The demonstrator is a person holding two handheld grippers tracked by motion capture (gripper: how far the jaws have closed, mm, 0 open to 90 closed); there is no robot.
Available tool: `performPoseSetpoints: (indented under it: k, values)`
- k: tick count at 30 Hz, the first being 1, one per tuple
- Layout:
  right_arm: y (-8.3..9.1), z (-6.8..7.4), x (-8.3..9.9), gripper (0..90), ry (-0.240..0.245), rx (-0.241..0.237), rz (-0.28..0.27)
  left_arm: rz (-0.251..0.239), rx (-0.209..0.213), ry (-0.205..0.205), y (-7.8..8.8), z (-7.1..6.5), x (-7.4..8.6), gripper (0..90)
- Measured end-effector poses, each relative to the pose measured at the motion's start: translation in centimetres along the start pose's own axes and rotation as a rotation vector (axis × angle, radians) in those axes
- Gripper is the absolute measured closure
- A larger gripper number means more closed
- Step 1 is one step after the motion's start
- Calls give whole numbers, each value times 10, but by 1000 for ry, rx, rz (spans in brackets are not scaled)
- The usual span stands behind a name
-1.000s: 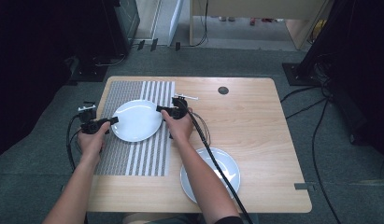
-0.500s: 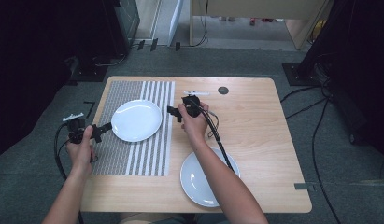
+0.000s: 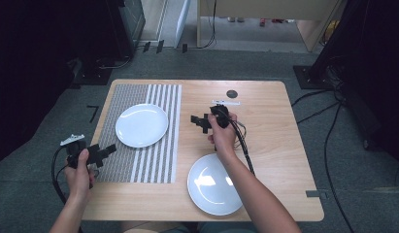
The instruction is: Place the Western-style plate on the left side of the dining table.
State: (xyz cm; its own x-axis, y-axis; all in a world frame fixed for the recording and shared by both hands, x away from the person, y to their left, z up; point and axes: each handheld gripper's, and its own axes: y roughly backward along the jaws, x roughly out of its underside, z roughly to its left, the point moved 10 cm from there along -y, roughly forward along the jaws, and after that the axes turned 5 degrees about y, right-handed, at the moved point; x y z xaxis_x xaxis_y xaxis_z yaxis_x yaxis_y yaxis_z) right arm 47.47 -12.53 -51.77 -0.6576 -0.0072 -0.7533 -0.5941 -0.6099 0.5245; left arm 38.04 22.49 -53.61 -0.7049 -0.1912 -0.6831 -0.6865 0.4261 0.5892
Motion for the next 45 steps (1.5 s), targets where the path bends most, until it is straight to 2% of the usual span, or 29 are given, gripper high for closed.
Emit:
performPoseSetpoints:
  k: [3, 4, 9, 12, 14, 16, 20, 24, 32, 34, 42, 45]
  values:
    - [13, -8, 4, 320, 1, -4, -12, -6, 2, -21, 9, -3, 12, 136]
    - [13, -8, 4, 320, 1, -4, -12, -6, 2, -21, 9, -3, 12, 136]
    - [38, -22, 10, 321, -23, -5, -33, -13, -14, -50, 19, -1, 26, 136]
    - [46, -26, 11, 320, -16, -7, -38, -15, -6, -45, 22, -1, 31, 136]
    - [60, -34, 13, 314, -11, 10, -49, -15, -11, -55, 24, 0, 37, 136]
    - [68, -40, 15, 310, -15, 18, -56, -8, -22, -73, 26, 0, 49, 136]
    - [83, -52, 22, 305, -18, 36, -61, -9, -38, -92, 29, 2, 59, 136]
    - [95, -63, 30, 305, -23, 50, -59, -11, -59, -125, 30, 6, 64, 137]
    - [122, -79, 43, 299, -22, 74, -66, -13, -82, -147, 35, 15, 76, 137]
    - [128, -83, 46, 298, -26, 80, -71, -12, -74, -140, 36, 15, 78, 137]
    - [149, -96, 56, 298, -53, 89, -87, -16, -95, -183, 33, 13, 82, 138]
    - [156, -98, 59, 295, -52, 94, -93, -8, -89, -191, 34, 11, 84, 138]
